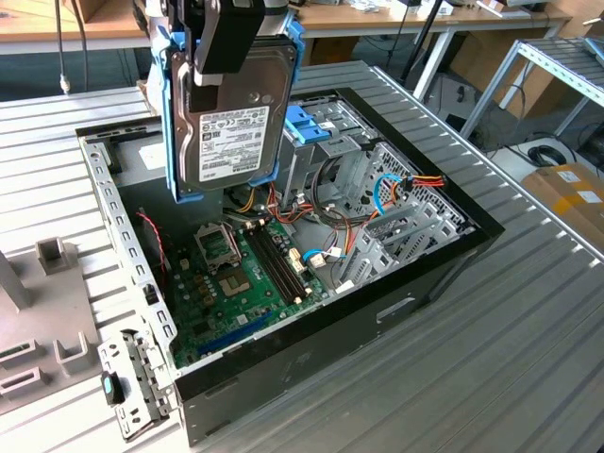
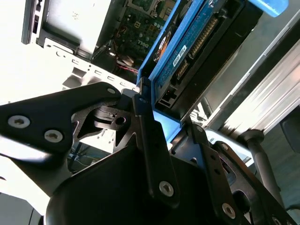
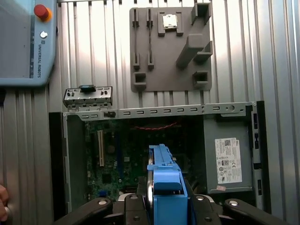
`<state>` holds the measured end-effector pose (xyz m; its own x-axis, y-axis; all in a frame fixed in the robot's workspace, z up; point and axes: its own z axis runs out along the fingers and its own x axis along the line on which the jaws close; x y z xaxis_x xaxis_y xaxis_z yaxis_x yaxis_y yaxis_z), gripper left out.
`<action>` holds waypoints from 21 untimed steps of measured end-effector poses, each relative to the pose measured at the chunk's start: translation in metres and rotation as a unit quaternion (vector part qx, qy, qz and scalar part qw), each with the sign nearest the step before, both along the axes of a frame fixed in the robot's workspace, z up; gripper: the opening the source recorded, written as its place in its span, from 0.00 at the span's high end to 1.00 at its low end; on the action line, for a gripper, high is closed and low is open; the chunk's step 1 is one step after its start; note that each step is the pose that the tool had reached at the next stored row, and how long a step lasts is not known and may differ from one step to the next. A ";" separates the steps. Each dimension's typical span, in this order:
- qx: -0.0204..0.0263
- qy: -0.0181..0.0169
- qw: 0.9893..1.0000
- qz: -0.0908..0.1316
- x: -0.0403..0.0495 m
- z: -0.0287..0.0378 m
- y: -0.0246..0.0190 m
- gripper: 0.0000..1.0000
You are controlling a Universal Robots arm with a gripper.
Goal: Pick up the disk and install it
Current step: 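Pick up the disk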
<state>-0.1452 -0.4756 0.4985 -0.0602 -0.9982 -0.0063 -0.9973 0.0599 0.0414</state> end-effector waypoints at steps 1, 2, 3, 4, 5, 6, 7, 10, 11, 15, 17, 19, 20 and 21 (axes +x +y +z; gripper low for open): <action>0.000 0.000 1.000 0.000 0.0001 -0.0001 -0.0006 0.63; 0.000 0.000 1.000 0.000 0.0002 -0.0001 -0.0010 0.63; 0.000 0.000 1.000 0.000 0.0003 -0.0001 -0.0016 0.63; 0.000 0.000 1.000 0.000 0.0003 -0.0002 -0.0021 0.63; 0.000 0.000 1.000 0.000 0.0004 -0.0002 -0.0025 0.63; 0.000 0.000 1.000 0.000 0.0005 -0.0002 -0.0030 0.63; 0.000 0.000 1.000 0.000 0.0005 -0.0003 -0.0035 0.63; 0.000 0.000 1.000 0.000 0.0007 -0.0004 -0.0051 0.63; 0.000 0.000 1.000 0.000 0.0008 -0.0004 -0.0059 0.63; 0.000 0.000 1.000 0.000 0.0012 -0.0006 -0.0083 0.63; 0.000 0.000 1.000 0.000 0.0013 -0.0007 -0.0093 0.63; 0.000 0.000 1.000 0.000 0.0014 -0.0007 -0.0105 0.63; 0.000 0.000 1.000 0.000 0.0014 -0.0008 -0.0111 0.63; 0.000 0.000 1.000 0.000 0.0014 -0.0008 -0.0116 0.63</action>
